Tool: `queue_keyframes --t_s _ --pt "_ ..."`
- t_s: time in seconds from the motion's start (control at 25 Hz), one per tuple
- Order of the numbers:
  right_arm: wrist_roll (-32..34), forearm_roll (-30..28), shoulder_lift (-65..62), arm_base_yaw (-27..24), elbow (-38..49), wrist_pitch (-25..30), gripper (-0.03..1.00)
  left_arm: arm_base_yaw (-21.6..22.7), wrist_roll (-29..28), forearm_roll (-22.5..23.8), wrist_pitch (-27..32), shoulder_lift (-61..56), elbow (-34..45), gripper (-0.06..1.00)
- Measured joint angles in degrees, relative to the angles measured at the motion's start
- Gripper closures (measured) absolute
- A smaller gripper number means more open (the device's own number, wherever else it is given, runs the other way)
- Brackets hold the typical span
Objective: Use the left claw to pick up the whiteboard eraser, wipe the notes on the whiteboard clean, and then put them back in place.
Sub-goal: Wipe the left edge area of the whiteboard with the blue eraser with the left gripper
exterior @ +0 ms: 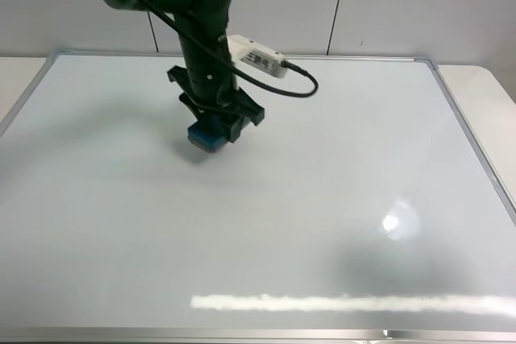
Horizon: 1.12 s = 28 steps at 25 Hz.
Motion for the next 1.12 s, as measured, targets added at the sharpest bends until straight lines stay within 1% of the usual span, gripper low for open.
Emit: queue_keyframes --t_s 0.24,0.36,0.56,0.68,0.72,0.76,0.84,1.0,1.12 --pt "0.0 0.0 0.0 0.0 0.0 0.0 -0.02 7.35 0.05 3.0 5.57 -6.06 0.73 0.4" --pt "0.0 0.0 0.0 0.0 0.0 0.0 -0.02 10.89 0.42 3.77 5.69 -10.64 3.95 0.4" --pt "0.0 0.0 0.0 0.0 0.0 0.0 -0.02 17.15 1.85 3.89 4.94 -19.19 12.27 0.4" --pt "0.0 0.0 0.0 0.0 0.0 0.0 -0.02 20.87 2.52 3.89 3.77 -23.97 17.27 0.4" --pt "0.0 0.0 0.0 0.0 0.0 0.0 -0.02 22.2 3.3 3.89 3.35 -25.68 19.48 0.4" --pt "0.0 0.0 0.0 0.0 0.0 0.0 -0.02 24.74 4.16 3.89 2.08 -28.79 23.15 0.4" --pt "0.0 0.0 0.0 0.0 0.0 0.0 -0.02 27.44 4.85 3.89 0.59 -32.35 27.52 0.4" --pt "0.0 0.0 0.0 0.0 0.0 0.0 -0.02 32.72 5.62 3.44 -4.7 -39.45 36.27 0.4" --pt "0.0 0.0 0.0 0.0 0.0 0.0 -0.02 35.81 6.55 2.61 -8.27 -44.26 41.65 0.4"
